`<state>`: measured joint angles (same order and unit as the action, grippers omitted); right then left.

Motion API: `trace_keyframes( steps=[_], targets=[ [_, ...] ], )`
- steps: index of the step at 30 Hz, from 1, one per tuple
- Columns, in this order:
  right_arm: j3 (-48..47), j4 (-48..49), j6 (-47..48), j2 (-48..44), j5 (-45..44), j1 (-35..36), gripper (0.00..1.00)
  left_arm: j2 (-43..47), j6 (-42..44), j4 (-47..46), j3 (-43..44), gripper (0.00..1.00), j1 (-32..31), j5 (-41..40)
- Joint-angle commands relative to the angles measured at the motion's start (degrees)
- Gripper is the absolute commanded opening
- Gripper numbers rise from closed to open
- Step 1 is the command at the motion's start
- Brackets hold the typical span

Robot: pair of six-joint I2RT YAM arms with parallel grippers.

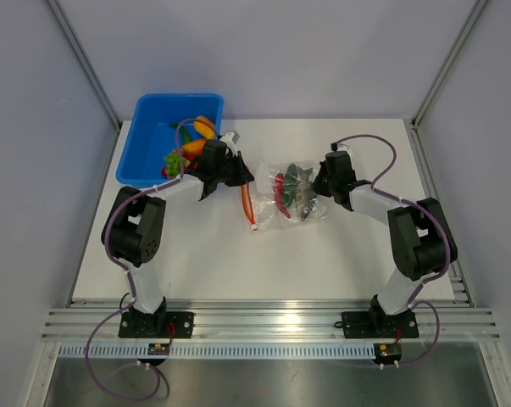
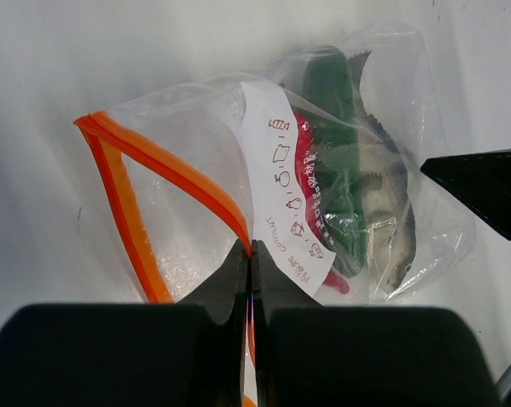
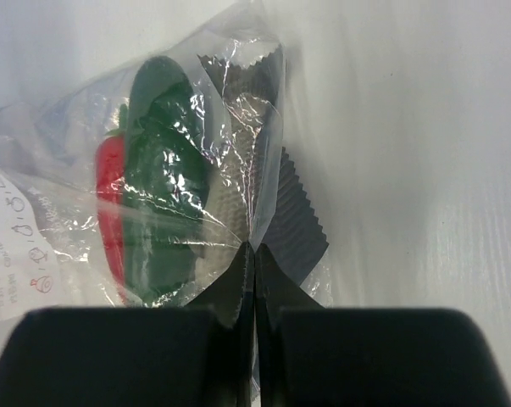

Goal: Open the zip-top bag and remove the fake food
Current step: Adjust the zipper food storage bag at the center of the board.

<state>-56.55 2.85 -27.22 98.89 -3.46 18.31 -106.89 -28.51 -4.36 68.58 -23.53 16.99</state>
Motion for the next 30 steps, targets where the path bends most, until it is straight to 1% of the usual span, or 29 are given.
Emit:
trace_keyframes(
  steps=[1, 5, 8, 10, 14, 15, 19, 26, 27, 30],
  targets=[
    [0.48, 1.45, 1.03, -6.59, -1.19, -0.02, 0.0, 1.77, -0.14, -6.26, -1.07, 0.0, -0.11, 0.93],
    [2.41, 1.54, 2.17, -13.71, -4.44, 2.17, 0.0, 0.9, -0.23, -6.89, -0.73, 0.0, -0.11, 0.67],
    [2.77, 0.84, 2.61, -15.48, -6.2, 4.45, 0.0, -0.68, -0.32, -5.75, 0.24, 0.0, -0.11, 1.37],
    [2.85, -0.03, 2.18, -15.31, -7.43, 4.72, 0.0, -0.95, -0.49, -5.4, 0.86, 0.0, -0.03, 1.81],
    [1.63, -2.5, 2.7, -11.37, -11.64, 4.55, 0.0, 0.28, -0.4, -5.66, 0.33, 0.0, -0.03, 2.25],
    [0.75, -4.85, 2.79, -10.48, -12.61, 4.46, 0.0, 0.89, -0.49, -5.75, -0.02, 0.0, -0.03, 2.34],
    [0.3, -5.58, 2.62, -7.75, -12.44, 4.19, 0.0, 1.51, -0.23, -5.66, -0.37, 0.0, -0.03, 2.43],
    [1.45, -6.28, 1.65, -6.78, -12.62, 1.91, 0.0, 4.06, 0.3, -5.66, -1.34, 0.0, -0.03, 1.38],
    [1.45, -6.54, 1.47, -6.7, -10.97, 0.95, 0.0, 4.41, 0.39, -5.57, -1.51, 0.0, -0.03, 1.46],
    [1.8, -6.19, 1.12, -6.87, -10.42, 0.24, 0.0, 5.29, -0.14, -5.22, -1.43, 0.0, -0.11, 1.72]
  ],
)
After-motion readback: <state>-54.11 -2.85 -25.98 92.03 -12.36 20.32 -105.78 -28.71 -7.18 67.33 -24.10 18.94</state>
